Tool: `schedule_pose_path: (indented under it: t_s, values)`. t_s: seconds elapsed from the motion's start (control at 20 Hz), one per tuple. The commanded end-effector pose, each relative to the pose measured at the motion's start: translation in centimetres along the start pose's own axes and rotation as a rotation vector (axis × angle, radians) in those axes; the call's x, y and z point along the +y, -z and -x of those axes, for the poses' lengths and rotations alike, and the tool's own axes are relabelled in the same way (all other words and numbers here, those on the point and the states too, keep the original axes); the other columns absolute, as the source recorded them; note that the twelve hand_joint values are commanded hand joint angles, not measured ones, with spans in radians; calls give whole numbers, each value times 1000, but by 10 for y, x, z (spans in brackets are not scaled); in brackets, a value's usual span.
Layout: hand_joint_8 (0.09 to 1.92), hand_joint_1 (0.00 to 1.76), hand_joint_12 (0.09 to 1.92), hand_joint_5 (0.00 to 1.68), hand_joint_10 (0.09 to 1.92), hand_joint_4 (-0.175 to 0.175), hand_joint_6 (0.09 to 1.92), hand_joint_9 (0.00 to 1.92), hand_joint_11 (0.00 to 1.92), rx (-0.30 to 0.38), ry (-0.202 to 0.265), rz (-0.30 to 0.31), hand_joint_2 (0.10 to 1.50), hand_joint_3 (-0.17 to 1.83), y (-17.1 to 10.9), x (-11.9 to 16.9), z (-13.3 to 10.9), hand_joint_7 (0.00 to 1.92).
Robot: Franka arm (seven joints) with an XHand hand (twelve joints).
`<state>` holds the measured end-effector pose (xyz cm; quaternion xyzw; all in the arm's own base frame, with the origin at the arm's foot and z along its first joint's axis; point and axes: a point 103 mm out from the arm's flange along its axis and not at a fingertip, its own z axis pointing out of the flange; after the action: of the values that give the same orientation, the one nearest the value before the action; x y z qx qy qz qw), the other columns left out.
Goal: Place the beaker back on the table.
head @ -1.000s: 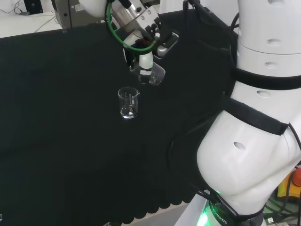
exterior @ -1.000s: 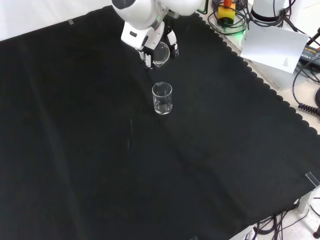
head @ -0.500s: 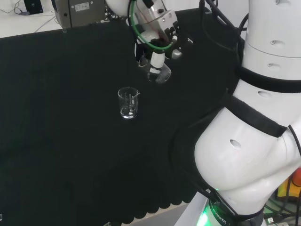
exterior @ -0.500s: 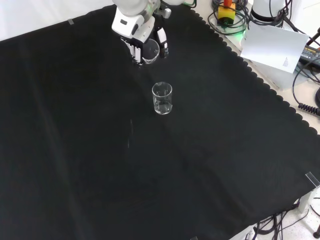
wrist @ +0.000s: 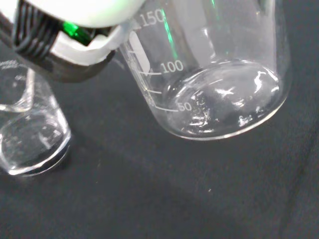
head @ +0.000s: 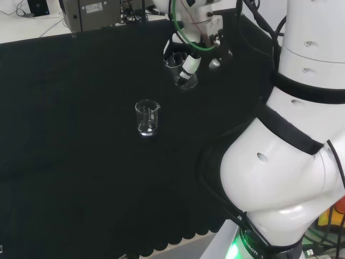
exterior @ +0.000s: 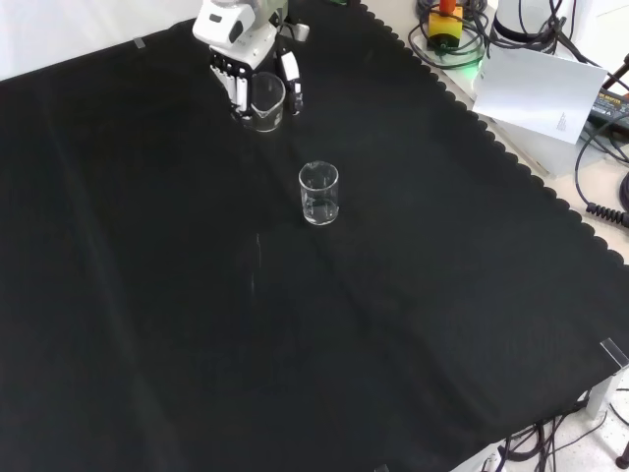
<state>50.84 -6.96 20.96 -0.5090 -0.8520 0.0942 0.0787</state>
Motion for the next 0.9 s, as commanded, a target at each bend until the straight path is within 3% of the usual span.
schedule_pose_path:
  t_s: [0.05,0.4,0.65,0.7,0.75,0.9]
  values:
    - [572,1116,470,1231,87,175,709,1859,1704,138,35,138,727,554,-33,6,45,1599]
    - [562,1118,464,1237,87,175,698,1858,1698,241,79,180,726,553,-66,27,53,1602]
    - [558,1118,462,1239,87,174,695,1856,1695,279,101,202,726,551,-82,39,56,1602]
    - [557,1119,461,1239,87,173,694,1855,1694,283,105,207,726,551,-84,41,56,1602]
    - [556,1119,461,1239,87,173,694,1855,1693,328,76,227,726,550,-88,41,61,1602]
    - [553,1119,460,1240,87,172,692,1853,1692,333,92,223,727,549,-95,45,64,1601]
